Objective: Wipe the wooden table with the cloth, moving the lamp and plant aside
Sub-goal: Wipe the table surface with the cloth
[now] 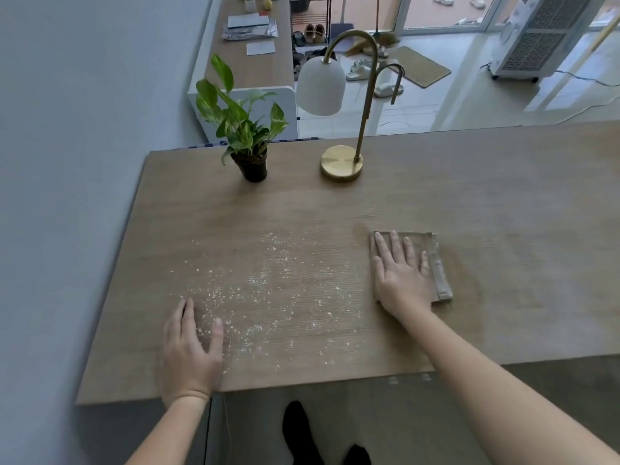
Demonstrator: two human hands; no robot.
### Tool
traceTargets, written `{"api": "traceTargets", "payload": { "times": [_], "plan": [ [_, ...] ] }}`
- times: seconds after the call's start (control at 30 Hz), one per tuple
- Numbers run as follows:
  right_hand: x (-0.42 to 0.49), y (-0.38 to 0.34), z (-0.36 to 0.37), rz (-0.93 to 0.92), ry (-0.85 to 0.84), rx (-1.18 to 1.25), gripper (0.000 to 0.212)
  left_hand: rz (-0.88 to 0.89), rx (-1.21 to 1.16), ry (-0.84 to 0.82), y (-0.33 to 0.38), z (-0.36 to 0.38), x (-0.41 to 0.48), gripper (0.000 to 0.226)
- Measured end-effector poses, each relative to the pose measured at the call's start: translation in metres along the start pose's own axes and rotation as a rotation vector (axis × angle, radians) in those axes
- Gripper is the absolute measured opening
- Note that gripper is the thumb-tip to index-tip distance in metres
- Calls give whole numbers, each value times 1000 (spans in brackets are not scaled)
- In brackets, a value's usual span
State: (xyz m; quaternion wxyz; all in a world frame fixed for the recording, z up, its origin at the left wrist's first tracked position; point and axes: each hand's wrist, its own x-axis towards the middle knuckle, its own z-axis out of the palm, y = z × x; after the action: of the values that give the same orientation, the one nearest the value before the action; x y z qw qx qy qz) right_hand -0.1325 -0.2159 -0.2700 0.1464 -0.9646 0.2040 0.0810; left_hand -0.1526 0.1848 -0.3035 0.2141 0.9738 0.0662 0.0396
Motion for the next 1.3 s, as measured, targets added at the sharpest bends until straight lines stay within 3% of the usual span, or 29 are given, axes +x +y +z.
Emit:
{"api": "traceTargets", "payload": {
  "times": [0.07, 0.13, 0.27, 0.33, 0.4, 0.53, 0.63, 0.77, 0.87, 1.0, 1.1, 1.2, 1.3],
  "plan": [
    [-39, 5, 6, -187, -36, -26, 55, 3, 10, -3, -1, -1, 0, 85],
    [-65, 32, 1, -236, -55, -50, 53, -2, 10, -1, -2, 0, 0, 84],
    [-15, 69, -20, 9, 23, -46, 56, 0, 12, -2, 0, 2, 0, 83],
    [25, 51, -19, 170, 54, 18, 58, -2, 11, 0, 1, 2, 2, 83],
    [45, 19, -14, 201, 47, 36, 59, -2, 12, -1, 0, 2, 3, 82],
    [-10, -3, 2, -191, -29, -23, 55, 3, 10, 3, -2, 0, 2, 80],
    [-58, 42, -3, -279, -60, -95, 53, 5, -3, 12, 1, -1, 2, 79],
    [-14, 101, -26, 50, 12, -58, 61, 3, -14, 15, 3, -2, 2, 77],
    [19, 80, -24, 237, 56, 8, 61, 2, -15, 14, 4, -3, 3, 77],
    [-27, 57, -11, -34, 1, -32, 56, -7, -16, 8, 4, -2, 2, 78],
    [-91, 86, -6, -146, -45, -102, 55, -1, -28, 22, 4, -1, 0, 78],
    [-99, 135, -21, -41, -47, -127, 57, -7, -37, 27, 6, -2, 0, 78],
    [-57, 156, -33, 216, 33, -42, 67, -9, -35, 21, 8, -3, 0, 77]
  ]
}}
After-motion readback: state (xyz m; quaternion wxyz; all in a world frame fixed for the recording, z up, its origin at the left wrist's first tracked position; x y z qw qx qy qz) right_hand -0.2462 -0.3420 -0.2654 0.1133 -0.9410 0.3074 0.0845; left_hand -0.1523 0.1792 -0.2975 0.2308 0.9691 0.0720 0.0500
